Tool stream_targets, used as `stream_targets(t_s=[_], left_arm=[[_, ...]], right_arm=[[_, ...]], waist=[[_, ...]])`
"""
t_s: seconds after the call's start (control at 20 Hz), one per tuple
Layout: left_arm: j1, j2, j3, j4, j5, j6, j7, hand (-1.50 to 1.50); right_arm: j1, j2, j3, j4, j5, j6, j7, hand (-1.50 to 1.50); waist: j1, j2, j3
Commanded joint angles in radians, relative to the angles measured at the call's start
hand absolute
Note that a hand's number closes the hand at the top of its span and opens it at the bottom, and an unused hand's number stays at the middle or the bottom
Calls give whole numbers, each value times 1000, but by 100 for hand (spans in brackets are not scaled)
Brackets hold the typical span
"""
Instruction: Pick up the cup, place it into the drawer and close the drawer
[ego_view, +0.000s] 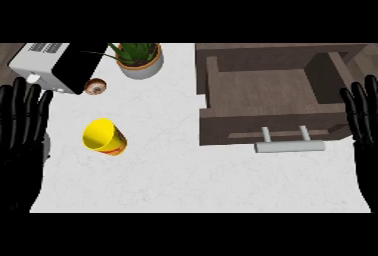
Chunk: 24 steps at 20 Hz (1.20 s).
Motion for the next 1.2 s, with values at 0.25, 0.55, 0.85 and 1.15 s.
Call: stream_targets(t_s=[0.25, 0.55, 0.85, 1.15], left_arm=[[-68, 42, 100, 34, -18, 24, 54, -150], [-88, -55, 151, 177, 126, 129, 119, -150], [-54, -41, 185, 361, 112, 103, -44, -150], [-112, -49, 227, 614, 115, 114, -171, -150]], right_arm=[[0, 62, 47, -43, 18, -8, 15, -150], [-115, -37, -37, 135, -136, 130, 106, -150], [-38, 18, 36, 111, -61, 128, 65, -150], [-139, -16, -51, 203, -103, 169, 33, -150]], waist=[[37, -13, -10], [41, -10, -10], [35, -12, -10], [33, -11, -10]])
